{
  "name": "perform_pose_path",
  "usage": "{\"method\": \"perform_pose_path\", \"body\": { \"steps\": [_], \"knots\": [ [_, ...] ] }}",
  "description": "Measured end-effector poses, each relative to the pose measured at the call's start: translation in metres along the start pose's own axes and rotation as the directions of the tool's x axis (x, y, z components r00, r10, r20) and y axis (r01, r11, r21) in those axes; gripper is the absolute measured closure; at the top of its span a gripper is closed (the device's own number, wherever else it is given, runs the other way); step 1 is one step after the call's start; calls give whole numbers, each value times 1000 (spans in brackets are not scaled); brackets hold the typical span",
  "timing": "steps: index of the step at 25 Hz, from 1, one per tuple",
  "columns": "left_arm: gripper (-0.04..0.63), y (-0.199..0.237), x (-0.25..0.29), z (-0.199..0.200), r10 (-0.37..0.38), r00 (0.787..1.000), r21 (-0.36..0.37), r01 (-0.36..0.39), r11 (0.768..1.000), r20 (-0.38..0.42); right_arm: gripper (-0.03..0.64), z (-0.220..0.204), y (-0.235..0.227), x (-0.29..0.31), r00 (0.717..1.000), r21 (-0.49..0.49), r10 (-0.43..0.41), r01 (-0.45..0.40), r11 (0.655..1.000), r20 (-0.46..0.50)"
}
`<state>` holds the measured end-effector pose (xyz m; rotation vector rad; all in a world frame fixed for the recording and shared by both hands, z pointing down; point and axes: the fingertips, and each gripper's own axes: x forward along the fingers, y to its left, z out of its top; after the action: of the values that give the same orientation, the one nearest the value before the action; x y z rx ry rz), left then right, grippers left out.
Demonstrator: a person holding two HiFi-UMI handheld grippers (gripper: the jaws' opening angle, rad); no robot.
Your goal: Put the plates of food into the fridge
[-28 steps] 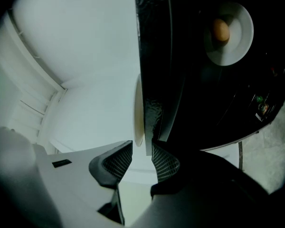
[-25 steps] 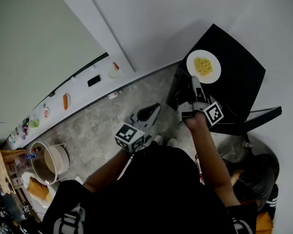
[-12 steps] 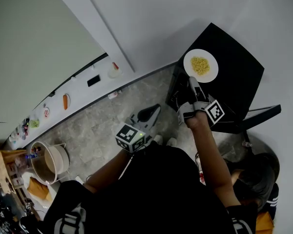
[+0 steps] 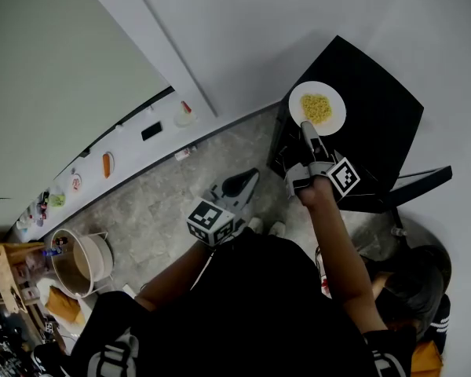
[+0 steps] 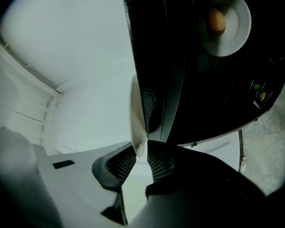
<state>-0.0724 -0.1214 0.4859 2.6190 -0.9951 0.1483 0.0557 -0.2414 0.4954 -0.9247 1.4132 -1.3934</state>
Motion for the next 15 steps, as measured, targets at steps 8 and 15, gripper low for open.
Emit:
{"method": "perform_pose_path", "body": {
  "steps": [8, 15],
  "knots": [
    [571, 1, -5, 0, 13, 1000, -6, -13, 1000, 1, 574, -5, 2, -5, 1000, 15, 6, -6, 1000, -24],
    [571, -2, -4, 0, 7, 1000, -10, -7, 1000, 4, 580, -19, 4, -23, 998, 23, 1, 1, 1000, -64]
  ]
}}
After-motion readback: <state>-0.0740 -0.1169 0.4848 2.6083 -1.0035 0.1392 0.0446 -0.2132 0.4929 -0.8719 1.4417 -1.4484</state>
